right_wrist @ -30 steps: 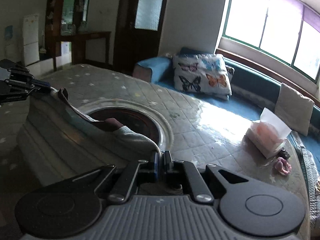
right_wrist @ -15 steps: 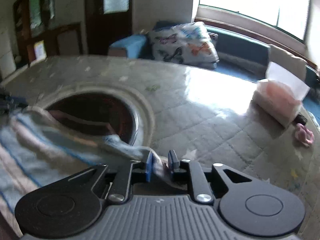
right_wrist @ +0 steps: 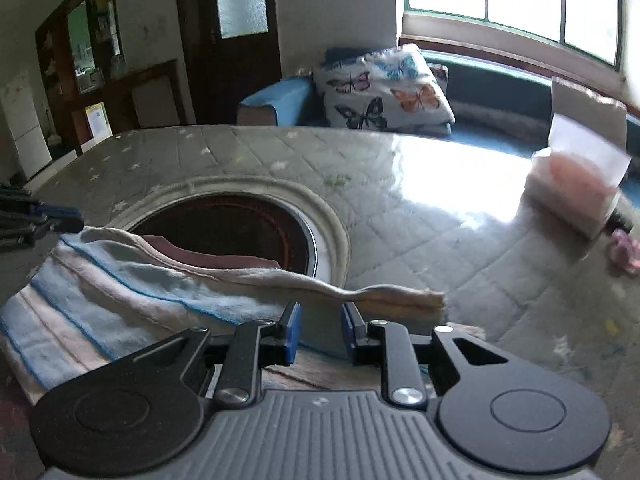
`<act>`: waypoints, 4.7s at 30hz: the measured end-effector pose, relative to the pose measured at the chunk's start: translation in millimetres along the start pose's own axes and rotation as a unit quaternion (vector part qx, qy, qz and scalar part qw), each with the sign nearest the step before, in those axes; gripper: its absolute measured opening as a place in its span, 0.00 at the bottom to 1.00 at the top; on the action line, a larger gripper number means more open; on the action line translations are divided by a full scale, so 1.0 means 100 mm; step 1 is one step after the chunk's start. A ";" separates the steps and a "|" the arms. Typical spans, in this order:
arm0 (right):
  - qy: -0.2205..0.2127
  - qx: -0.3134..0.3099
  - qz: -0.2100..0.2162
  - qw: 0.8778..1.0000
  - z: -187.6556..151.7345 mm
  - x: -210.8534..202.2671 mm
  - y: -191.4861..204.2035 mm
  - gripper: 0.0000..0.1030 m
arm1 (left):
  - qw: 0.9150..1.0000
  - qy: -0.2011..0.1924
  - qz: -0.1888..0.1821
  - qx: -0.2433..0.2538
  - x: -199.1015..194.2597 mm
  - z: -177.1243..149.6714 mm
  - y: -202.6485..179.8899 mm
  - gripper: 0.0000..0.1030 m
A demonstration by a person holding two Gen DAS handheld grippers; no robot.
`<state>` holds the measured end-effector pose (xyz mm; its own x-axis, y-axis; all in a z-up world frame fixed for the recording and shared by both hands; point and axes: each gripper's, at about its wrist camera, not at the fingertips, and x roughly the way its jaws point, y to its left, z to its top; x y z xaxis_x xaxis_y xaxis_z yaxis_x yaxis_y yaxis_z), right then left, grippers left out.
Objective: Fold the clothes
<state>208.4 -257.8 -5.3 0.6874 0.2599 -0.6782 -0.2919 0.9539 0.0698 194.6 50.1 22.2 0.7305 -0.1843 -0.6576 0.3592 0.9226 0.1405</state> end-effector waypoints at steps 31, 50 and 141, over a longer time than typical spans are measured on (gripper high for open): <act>0.026 -0.107 0.043 0.993 -0.03 0.32 1.04 0.53 | 0.998 0.051 -0.024 -0.025 0.38 0.01 0.14 0.43; 0.007 -0.201 0.144 0.969 -0.18 0.18 2.25 0.55 | 0.998 0.056 -0.026 -0.029 0.40 -0.10 0.36 0.43; -0.031 0.049 -0.061 0.996 -0.79 -1.13 -0.18 0.29 | 0.986 -0.006 0.045 -0.162 -1.16 -0.89 0.19 0.37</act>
<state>83.0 -316.1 12.0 0.7541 0.1472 -0.6400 -0.1396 0.9882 0.0628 64.9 119.6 35.1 0.7585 -0.0980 -0.6442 0.0893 0.9949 -0.0461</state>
